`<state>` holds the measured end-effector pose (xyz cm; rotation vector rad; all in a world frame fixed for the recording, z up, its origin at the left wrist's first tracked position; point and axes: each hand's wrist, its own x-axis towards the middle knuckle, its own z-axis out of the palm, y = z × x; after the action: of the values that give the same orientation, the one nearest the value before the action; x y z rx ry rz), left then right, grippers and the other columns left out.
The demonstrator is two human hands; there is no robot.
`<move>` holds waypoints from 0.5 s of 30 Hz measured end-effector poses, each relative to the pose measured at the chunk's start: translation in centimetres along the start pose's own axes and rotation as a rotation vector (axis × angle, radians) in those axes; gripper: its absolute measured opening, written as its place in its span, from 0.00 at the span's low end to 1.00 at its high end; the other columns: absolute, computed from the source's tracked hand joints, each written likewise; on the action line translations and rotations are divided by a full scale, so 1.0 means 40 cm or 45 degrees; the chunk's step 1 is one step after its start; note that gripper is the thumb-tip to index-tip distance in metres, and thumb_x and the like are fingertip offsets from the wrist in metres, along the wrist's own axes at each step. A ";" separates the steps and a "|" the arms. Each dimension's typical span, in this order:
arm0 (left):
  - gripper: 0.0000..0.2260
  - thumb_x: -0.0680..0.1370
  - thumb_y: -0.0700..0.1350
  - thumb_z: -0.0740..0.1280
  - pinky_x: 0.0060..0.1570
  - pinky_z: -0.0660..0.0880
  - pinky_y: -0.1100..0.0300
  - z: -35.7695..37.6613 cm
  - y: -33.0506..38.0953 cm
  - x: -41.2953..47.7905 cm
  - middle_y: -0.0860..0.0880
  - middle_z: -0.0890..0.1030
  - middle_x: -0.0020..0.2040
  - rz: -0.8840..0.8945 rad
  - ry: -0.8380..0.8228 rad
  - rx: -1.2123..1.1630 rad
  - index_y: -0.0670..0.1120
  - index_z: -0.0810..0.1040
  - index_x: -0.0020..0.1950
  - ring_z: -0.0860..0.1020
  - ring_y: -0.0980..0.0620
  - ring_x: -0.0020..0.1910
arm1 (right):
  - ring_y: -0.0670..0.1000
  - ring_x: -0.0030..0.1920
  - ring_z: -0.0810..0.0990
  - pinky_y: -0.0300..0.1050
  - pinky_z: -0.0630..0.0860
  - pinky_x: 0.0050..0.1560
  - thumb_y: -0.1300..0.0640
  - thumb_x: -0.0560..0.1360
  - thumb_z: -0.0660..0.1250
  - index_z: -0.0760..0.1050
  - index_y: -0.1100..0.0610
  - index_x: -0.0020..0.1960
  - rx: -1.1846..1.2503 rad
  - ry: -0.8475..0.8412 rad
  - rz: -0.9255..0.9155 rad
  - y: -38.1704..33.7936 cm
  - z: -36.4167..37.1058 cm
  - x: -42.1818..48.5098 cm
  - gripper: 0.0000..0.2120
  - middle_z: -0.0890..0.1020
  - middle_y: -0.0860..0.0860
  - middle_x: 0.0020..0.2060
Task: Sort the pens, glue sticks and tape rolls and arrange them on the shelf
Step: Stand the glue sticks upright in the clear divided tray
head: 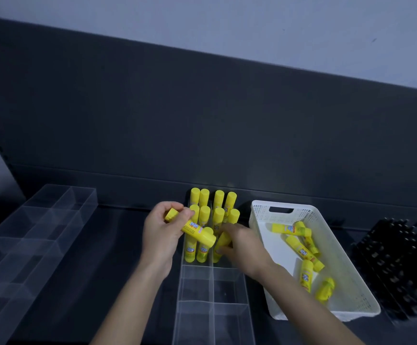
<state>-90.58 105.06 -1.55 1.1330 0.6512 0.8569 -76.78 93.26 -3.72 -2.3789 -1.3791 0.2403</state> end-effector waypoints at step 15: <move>0.06 0.76 0.36 0.68 0.48 0.79 0.52 0.048 -0.003 -0.004 0.48 0.85 0.41 -0.021 -0.016 -0.146 0.44 0.79 0.51 0.83 0.48 0.49 | 0.52 0.43 0.80 0.35 0.74 0.43 0.61 0.68 0.75 0.74 0.52 0.62 0.437 0.151 0.091 -0.021 -0.053 -0.044 0.24 0.74 0.48 0.51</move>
<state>-89.08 103.95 -1.08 1.0276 0.5923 0.8619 -77.63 91.60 -1.53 -2.1222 -1.1012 0.3215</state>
